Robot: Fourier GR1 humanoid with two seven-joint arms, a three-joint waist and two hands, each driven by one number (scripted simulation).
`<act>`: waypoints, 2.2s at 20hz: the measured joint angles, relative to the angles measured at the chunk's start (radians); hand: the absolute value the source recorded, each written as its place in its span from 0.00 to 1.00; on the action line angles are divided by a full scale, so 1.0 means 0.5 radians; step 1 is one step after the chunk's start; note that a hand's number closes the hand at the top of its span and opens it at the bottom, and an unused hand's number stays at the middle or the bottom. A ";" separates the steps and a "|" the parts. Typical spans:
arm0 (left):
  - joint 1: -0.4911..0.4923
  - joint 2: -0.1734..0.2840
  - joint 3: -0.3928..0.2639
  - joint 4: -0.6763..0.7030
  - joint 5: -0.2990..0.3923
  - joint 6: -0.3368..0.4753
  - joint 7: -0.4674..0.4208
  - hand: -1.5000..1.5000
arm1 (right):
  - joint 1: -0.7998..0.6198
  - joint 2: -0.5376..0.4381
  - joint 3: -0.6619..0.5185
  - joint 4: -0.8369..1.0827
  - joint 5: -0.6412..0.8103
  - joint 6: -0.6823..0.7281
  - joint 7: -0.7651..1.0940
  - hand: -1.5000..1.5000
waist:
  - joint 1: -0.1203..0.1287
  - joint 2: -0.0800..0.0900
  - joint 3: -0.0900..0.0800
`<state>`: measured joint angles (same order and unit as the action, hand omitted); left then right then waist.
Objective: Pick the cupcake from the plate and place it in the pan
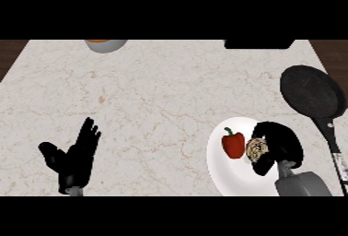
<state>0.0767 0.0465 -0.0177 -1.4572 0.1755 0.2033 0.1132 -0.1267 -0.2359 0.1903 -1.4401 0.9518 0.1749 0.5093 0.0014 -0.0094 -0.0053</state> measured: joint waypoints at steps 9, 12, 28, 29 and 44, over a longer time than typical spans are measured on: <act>0.007 0.003 0.002 -0.006 0.002 -0.034 -0.023 0.50 | -0.265 0.177 0.246 0.193 0.148 0.102 -0.126 1.00 | 0.004 0.001 -0.004; -0.018 0.010 0.012 0.005 -0.002 -0.025 0.012 0.50 | -0.291 0.221 0.304 0.162 0.249 -0.001 -0.129 1.00 | 0.002 0.005 0.003; -0.007 0.036 0.072 0.013 0.045 -0.078 0.013 0.50 | -0.323 0.223 0.123 -0.713 0.578 -0.255 0.233 1.00 | -0.008 0.010 0.015; -0.005 0.025 0.060 0.003 0.031 -0.064 0.015 0.50 | -0.353 0.214 0.066 -0.707 0.554 -0.239 0.229 1.00 | -0.006 0.011 0.015; -0.024 -0.019 0.012 -0.033 -0.022 -0.028 0.065 0.50 | -0.805 -0.150 -0.746 0.427 0.151 -0.818 -0.476 1.00 | 0.031 0.027 0.016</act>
<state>0.0645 0.0370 -0.0117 -1.4739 0.1644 0.1895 0.1459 -0.5291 -0.3110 -0.1827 -1.2266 1.0273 -0.2342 0.2715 0.0170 0.0041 0.0028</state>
